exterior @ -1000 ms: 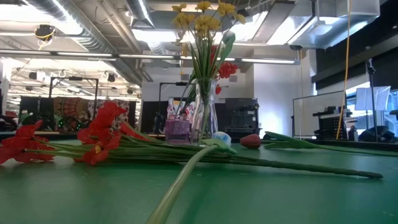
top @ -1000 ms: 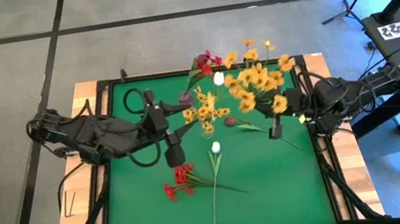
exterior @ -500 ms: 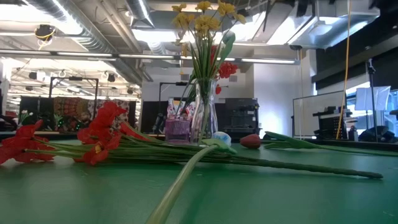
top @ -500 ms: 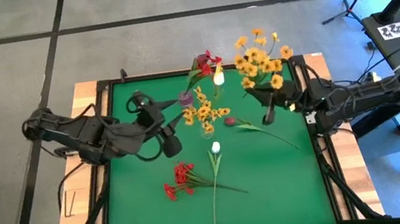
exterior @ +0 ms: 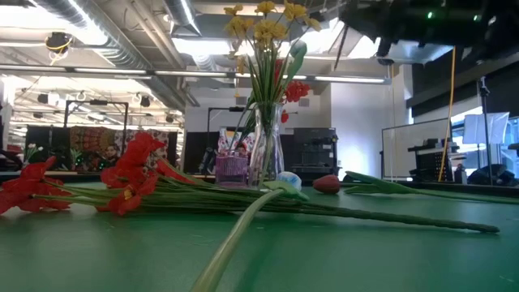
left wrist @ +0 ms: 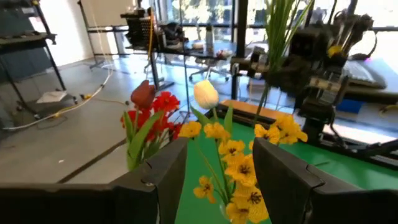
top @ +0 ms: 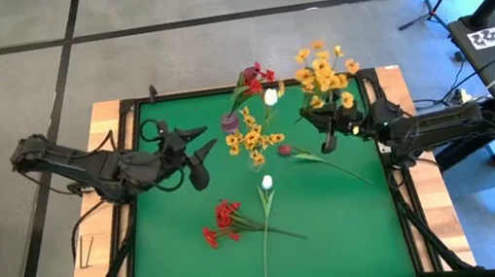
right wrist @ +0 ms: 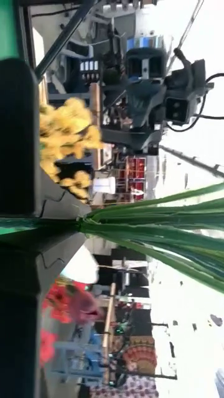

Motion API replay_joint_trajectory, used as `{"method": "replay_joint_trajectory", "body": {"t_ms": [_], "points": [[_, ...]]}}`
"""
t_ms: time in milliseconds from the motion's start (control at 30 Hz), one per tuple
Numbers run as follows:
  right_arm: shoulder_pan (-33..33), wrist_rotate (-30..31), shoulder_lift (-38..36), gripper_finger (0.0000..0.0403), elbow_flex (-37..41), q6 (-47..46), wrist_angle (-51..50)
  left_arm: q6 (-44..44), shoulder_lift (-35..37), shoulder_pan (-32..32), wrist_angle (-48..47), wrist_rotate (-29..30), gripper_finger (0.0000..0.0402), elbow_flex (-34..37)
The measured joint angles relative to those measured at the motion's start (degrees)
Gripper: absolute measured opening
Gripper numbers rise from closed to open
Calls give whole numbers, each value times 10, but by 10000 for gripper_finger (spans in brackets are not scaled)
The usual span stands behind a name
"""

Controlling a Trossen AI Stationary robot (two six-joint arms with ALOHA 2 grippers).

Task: Sort flowers into vase by color
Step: Put the yellow flowers into the transparent vase

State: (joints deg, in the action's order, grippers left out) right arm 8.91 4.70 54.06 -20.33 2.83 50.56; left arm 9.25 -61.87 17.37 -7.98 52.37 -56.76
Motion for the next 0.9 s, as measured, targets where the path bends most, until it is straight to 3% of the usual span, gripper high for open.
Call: {"method": "replay_joint_trajectory", "body": {"t_ms": [300, 533, 900], "points": [[1, -29, 133, 8, 7, -14, 129, -53, 10, -36, 196, -65, 180, 109], [1, -46, 224, 15, -19, -28, 217, -44, 9, -47, 221, -80, 180, 136], [1, -105, 328, 14, -99, -55, 230, -34, 9, -46, 220, -93, 180, 136]]}}
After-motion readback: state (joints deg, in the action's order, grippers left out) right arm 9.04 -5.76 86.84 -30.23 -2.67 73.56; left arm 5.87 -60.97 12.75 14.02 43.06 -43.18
